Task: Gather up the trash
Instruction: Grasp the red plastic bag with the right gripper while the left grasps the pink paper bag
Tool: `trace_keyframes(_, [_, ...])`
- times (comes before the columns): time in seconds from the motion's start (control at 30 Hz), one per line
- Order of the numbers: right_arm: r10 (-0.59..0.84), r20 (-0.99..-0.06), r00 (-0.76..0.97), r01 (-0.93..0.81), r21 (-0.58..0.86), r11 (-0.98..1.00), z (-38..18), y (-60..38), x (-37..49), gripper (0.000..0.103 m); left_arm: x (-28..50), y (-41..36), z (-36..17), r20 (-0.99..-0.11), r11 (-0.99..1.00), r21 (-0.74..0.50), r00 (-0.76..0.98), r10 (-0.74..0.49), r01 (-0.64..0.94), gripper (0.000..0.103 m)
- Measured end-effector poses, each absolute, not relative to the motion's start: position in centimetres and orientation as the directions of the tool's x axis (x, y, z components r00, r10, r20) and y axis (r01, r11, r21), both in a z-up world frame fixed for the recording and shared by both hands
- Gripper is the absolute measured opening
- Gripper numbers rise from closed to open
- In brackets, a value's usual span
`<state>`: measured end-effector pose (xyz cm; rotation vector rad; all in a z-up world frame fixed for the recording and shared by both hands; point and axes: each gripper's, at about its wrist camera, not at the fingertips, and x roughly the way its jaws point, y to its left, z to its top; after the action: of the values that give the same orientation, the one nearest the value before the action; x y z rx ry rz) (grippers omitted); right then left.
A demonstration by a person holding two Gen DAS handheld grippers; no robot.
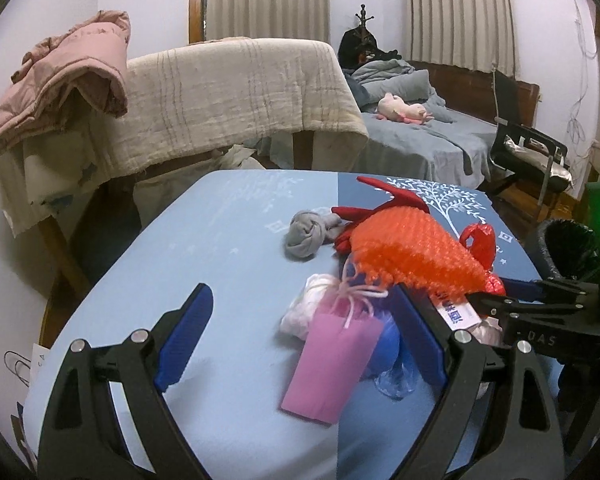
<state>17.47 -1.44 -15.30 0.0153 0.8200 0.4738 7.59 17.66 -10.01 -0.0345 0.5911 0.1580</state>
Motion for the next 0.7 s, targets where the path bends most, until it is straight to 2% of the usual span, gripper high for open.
trace_keyframes(0.13, [0.428, -0.7, 0.572, -0.412, 0.206, 0.888, -15.6, -1.6, 17.3, 0.034, 7.8, 17.8, -10.6, -0.573, 0.989, 0.008, 0.809, 0.128, -0.151, 0.082])
trace_keyframes(0.47, [0.437, -0.666, 0.605, -0.426, 0.193, 0.884, -13.5, -2.5, 16.4, 0.033, 8.6, 17.4, -12.4, -0.635, 0.994, -0.021, 0.769, 0.067, -0.103, 0.065])
trace_keyframes(0.57, [0.438, -0.659, 0.611, -0.433, 0.185, 0.882, -13.0, -2.7, 16.2, 0.033, 8.7, 17.2, -12.7, -0.646, 0.996, -0.027, 0.762, 0.049, -0.087, 0.054])
trace_keyframes(0.7, [0.442, -0.657, 0.611, -0.445, 0.177, 0.878, -12.6, -2.6, 16.0, 0.033, 8.8, 17.0, -12.9, -0.652, 0.997, -0.054, 0.758, 0.008, -0.057, 0.029])
